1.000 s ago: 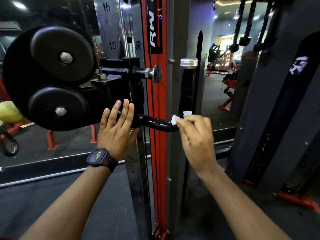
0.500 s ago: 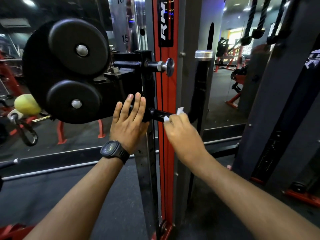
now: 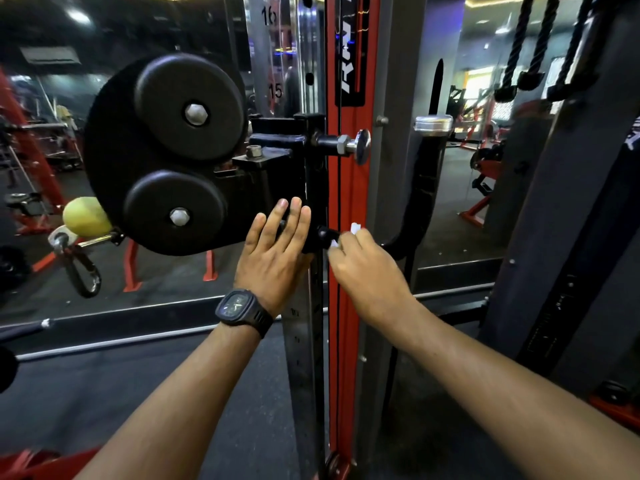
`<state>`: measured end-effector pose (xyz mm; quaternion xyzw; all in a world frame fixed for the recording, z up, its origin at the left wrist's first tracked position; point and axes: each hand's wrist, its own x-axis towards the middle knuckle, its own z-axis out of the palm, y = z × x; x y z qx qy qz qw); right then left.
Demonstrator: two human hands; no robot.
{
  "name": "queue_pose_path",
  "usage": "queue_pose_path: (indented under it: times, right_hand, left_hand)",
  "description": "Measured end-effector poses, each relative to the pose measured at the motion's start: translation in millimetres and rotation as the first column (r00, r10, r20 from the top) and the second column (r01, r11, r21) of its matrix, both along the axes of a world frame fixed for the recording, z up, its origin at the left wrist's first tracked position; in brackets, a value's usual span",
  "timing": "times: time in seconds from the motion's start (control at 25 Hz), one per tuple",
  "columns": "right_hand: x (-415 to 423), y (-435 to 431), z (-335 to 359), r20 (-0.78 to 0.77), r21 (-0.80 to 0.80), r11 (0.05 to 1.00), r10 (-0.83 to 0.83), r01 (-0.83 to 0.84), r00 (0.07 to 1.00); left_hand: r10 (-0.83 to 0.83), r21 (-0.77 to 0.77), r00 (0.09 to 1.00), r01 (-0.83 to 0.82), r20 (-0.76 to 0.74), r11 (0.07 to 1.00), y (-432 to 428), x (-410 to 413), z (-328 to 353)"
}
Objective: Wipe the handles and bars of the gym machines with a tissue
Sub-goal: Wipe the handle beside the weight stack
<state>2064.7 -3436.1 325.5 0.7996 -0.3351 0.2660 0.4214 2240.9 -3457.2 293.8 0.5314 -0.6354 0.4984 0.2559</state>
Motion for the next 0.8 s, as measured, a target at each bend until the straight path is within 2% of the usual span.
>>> queue_pose_path:
  times: [0.12,0.2,0.24,0.28,0.32,0.36,0.4,0.44,0.48,0.52,0.56,0.64,0.72,0.8]
  right_hand:
    - [14.8,-1.7,6.4,-0.035,0.03,0.999,-0.012,0.013,0.999]
    - [2.7,-7.3,-9.5,-0.074,-0.051,0.998,-0.036,0.033,0.997]
    - [-8.3,-8.3,-22.7,-0.008,-0.062,0.997,-0.035,0.035,0.999]
    - [-18.6,-3.9,-37.7,0.125,-0.019,0.999,-0.029,0.032,0.992]
    - [-23.1,5.4,-53.0,0.341,0.065,0.998,-0.008,-0.014,0.94]
    - [-19.1,16.3,-65.9,0.607,0.16,0.979,0.004,-0.128,0.795]
    - [-6.6,27.0,-75.4,0.855,0.207,0.923,-0.01,-0.324,0.518]
    - [10.4,36.3,-79.1,0.988,0.15,0.83,-0.105,-0.537,0.114]
    - [25.0,41.7,-77.2,0.916,-0.005,0.732,-0.269,-0.681,-0.296]
    - [36.2,41.6,-72.4,0.703,-0.172,0.669,-0.431,-0.724,-0.565]
    - [44.0,35.2,-66.9,0.49,-0.294,0.632,-0.544,-0.717,-0.681]
    - [52.1,23.0,-54.8,0.239,-0.492,0.571,-0.638,-0.658,-0.732]
    - [56.4,15.2,-43.7,0.184,-0.618,0.487,-0.674,-0.618,-0.715]
    - [58.2,9.5,-35.4,0.186,-0.653,0.411,-0.727,-0.636,-0.661]
  left_hand:
    - [0.015,0.008,1.0,-0.015,0.012,1.0,-1.1,2.0,-2.0]
    - [0.017,0.027,1.0,-0.018,0.026,0.999,-0.6,3.9,-1.1]
    - [0.017,0.03,1.0,-0.018,0.022,0.999,-0.5,4.0,-0.5]
    - [0.011,0.03,1.0,-0.011,0.008,0.999,-0.5,2.8,-0.6]
    - [-0.001,0.031,1.0,0.002,-0.014,1.0,-0.6,0.7,-1.1]
    - [-0.011,0.033,0.999,0.012,-0.034,0.999,-0.5,-1.7,-1.7]
    - [-0.013,0.036,0.999,0.015,-0.049,0.999,-0.2,-3.3,-1.5]
    - [-0.013,0.041,0.998,0.015,-0.054,0.999,0.2,-3.6,-0.9]
    - [-0.018,0.047,0.998,0.021,-0.054,0.999,1.0,-3.4,-0.2]
    - [-0.025,0.051,0.998,0.028,-0.051,0.998,2.0,-2.5,0.3]
    - [-0.031,0.052,0.998,0.033,-0.046,0.998,2.4,-1.5,0.6]
    - [-0.03,0.052,0.999,0.032,-0.038,0.998,2.1,-0.2,1.2]
    - [-0.024,0.042,0.999,0.026,-0.031,0.999,-0.1,1.3,0.9]
    - [-0.01,0.034,1.0,0.011,-0.018,0.999,-1.8,2.0,-0.8]
